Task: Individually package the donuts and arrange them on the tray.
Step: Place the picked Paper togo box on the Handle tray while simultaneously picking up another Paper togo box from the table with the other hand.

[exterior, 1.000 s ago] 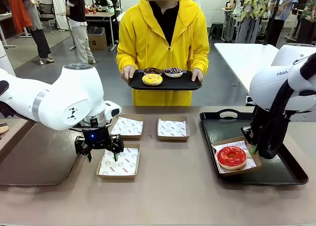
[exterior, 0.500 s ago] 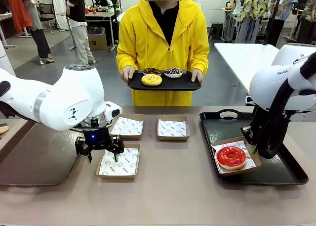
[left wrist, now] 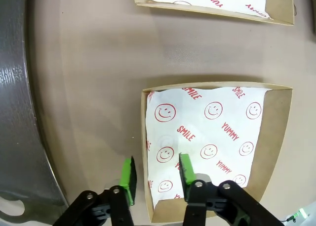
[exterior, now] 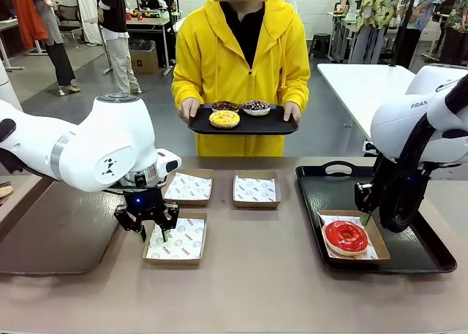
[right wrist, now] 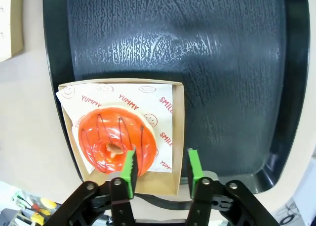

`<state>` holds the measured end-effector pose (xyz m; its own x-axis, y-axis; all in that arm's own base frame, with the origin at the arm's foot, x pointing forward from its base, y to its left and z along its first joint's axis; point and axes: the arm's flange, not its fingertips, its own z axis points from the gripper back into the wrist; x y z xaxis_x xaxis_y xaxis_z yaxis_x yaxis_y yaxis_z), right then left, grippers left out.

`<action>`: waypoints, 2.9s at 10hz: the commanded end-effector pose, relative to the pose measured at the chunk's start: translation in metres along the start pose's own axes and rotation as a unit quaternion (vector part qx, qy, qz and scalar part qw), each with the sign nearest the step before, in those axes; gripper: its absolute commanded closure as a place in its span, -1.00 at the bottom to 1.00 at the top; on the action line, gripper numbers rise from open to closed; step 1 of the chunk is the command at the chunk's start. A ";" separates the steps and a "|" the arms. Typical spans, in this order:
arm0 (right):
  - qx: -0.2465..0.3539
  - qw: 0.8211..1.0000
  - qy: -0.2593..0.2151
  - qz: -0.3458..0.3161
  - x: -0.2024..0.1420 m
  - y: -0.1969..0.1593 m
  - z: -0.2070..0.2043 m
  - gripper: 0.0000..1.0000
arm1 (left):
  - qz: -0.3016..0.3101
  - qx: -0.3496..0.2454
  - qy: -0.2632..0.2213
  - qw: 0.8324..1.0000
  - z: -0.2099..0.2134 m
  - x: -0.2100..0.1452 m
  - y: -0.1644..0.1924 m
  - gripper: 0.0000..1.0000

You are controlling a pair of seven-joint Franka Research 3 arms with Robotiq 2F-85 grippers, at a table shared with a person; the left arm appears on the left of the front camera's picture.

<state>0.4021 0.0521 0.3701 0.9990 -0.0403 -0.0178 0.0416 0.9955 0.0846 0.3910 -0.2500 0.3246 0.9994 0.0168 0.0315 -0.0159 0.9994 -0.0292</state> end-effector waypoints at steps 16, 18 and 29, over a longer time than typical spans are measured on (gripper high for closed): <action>0.468 0.877 -0.062 -0.083 -0.100 -0.250 0.093 -1.00 | -0.019 -0.012 -0.025 0.999 0.165 0.056 -0.019 1.00; 0.503 0.856 -0.083 -0.082 -0.103 -0.285 0.083 -1.00 | -0.011 0.008 -0.021 1.000 0.173 0.080 -0.026 1.00; 0.521 0.845 -0.090 -0.087 -0.111 -0.313 0.064 -1.00 | -0.016 0.011 -0.017 1.000 0.158 0.137 -0.027 1.00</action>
<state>0.2792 -0.2602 0.4076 0.9600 -0.2785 0.0287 0.0813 0.3754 0.9233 0.5257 -0.2705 0.4881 0.9976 -0.0198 0.0666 0.0203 0.9998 -0.0072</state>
